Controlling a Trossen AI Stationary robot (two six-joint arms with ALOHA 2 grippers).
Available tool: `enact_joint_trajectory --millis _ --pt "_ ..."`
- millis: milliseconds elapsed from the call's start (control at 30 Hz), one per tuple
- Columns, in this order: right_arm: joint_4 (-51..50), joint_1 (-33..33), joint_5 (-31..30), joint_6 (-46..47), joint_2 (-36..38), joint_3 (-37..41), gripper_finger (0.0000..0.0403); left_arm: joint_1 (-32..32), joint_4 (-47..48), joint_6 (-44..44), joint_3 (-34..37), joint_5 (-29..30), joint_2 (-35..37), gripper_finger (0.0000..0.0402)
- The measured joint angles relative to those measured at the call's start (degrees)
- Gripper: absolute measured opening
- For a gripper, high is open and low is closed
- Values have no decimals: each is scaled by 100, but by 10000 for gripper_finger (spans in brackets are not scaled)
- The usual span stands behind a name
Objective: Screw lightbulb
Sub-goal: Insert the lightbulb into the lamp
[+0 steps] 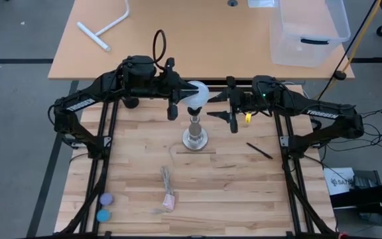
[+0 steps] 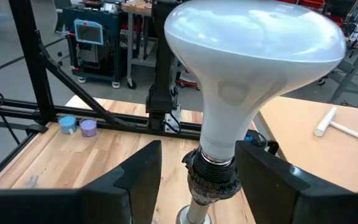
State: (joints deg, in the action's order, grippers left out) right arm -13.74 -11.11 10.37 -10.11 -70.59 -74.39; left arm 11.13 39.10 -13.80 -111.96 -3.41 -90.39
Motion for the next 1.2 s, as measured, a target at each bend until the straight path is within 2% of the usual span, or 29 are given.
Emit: enact_joint_trajectory --millis 667,1200 --pt "-103 -2 -7 -2 0 0 187 -83 -267 -68 0 204 0 57" --pt "-73 -2 -8 -33 -2 0 187 -181 -63 -83 -146 438 9 57"
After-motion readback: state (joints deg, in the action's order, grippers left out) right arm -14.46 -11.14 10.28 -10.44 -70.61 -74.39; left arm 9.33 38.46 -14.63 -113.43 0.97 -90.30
